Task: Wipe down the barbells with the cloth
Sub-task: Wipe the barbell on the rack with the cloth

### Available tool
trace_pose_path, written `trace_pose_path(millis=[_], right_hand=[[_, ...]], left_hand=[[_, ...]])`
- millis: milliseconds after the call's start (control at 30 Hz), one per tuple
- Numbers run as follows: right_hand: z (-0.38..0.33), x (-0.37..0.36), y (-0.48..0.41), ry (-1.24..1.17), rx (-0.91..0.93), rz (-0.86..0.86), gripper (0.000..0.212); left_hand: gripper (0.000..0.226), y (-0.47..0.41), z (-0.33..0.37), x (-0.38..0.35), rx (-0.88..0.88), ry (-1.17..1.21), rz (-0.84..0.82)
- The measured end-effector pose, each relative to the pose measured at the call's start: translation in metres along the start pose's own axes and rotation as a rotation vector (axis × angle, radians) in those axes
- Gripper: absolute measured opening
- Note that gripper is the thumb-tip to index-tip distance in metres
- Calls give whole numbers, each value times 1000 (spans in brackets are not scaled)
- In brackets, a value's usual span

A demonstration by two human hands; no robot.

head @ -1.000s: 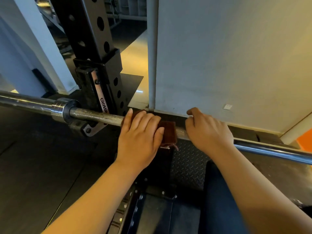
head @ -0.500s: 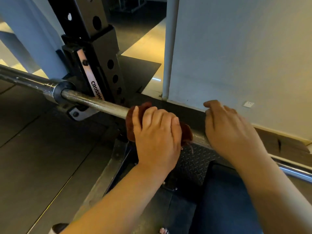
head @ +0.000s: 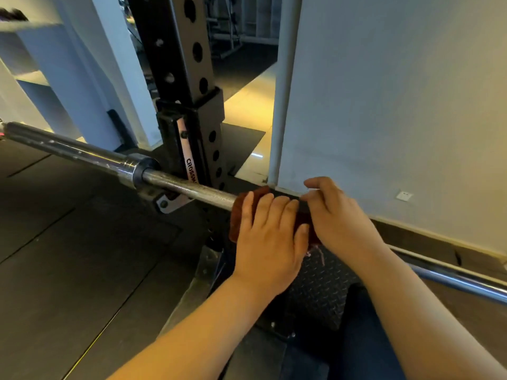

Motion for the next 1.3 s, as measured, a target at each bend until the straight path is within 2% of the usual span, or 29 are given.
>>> trace_pose_path(millis=[33, 100, 233, 300, 400, 500, 567, 633, 767, 900, 1000, 1133, 1300], right_hand=[[-6, -4, -3, -56, -16, -17, 28], [-11, -5, -7, -18, -45, -13, 31], [-14, -9, 2, 340, -48, 31, 37], [-18, -13, 4, 409, -34, 65, 38], [-20, -15, 0, 405, -64, 64, 38], [-22, -16, 1, 423, -92, 79, 38], [-24, -16, 2, 435, -110, 78, 38], [-26, -16, 2, 439, -120, 82, 37], [-29, -18, 1, 449, -140, 95, 37], [-29, -19, 1, 453, -174, 114, 44], [-30, -18, 2, 464, -180, 98, 44], [-32, -18, 5, 465, -188, 109, 43], [-33, -16, 5, 472, -163, 101, 41]], left_hand=[[52, 5, -9, 4, -72, -26, -49], [54, 6, -39, 18, -137, -63, -81], [48, -4, -100, 45, 67, -30, 47], [47, -8, -107, 49, 148, -16, 92], [53, -9, -79, 43, 207, -4, 88], [53, -1, -62, 34, 37, 32, -26], [49, -3, -78, 44, -101, 31, -104], [45, -8, -102, 57, -148, -9, -136], [48, -15, -128, 70, 68, -67, -19], [62, -11, -96, 53, 168, 12, -30], [61, 0, -81, 44, 29, 51, -91], [61, -3, -111, 62, -107, -31, -145], [65, -15, -121, 68, 152, -51, -17]])
Point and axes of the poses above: each hand's wrist, its own y-axis away from the middle knuckle, its own x-axis out of the back of the hand, z = x × y, the point moved 1 cm from there along -y, towards the middle knuckle, and after that the axes turned 15 degrees about y, right-handed, at the moved point
